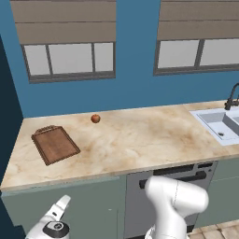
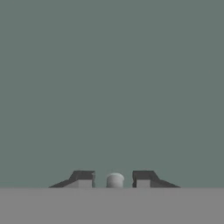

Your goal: Open the drawer on the left and place the cutting tools on the cutting board.

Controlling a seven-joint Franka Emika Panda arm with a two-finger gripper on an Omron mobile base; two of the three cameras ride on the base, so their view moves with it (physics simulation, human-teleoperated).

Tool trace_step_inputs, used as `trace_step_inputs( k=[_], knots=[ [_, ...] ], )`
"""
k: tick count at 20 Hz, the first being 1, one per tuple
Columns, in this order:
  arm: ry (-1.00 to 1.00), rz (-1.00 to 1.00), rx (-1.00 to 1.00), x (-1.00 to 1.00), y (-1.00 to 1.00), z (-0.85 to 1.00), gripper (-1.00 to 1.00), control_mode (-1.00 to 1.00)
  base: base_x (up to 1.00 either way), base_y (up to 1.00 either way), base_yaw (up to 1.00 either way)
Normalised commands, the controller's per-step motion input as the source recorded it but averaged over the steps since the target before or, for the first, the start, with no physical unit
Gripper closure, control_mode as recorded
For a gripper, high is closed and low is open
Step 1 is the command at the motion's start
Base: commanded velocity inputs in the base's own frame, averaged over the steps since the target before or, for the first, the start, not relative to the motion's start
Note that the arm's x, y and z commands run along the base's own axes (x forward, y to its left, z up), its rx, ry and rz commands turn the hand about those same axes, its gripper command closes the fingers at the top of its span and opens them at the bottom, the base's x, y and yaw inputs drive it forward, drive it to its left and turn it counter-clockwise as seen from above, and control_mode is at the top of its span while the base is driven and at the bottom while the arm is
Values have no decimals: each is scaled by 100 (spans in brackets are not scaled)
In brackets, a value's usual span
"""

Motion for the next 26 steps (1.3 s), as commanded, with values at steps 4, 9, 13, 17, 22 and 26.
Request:
trace_step_inputs(
  k=[4,9,13,17,22,26],
  knots=[
    [2,0,0,-62,0,0,100,-100,0,0,0],
    [0,0,0,-59,0,0,100,-100,0,0,0],
    [0,0,0,-48,0,0,100,-100,0,0,0],
    [0,0,0,-46,0,0,100,-100,0,0,0],
    [0,0,0,-46,0,0,100,-100,0,0,0],
    [0,0,0,-40,0,0,100,-100,0,0,0]
  ],
)
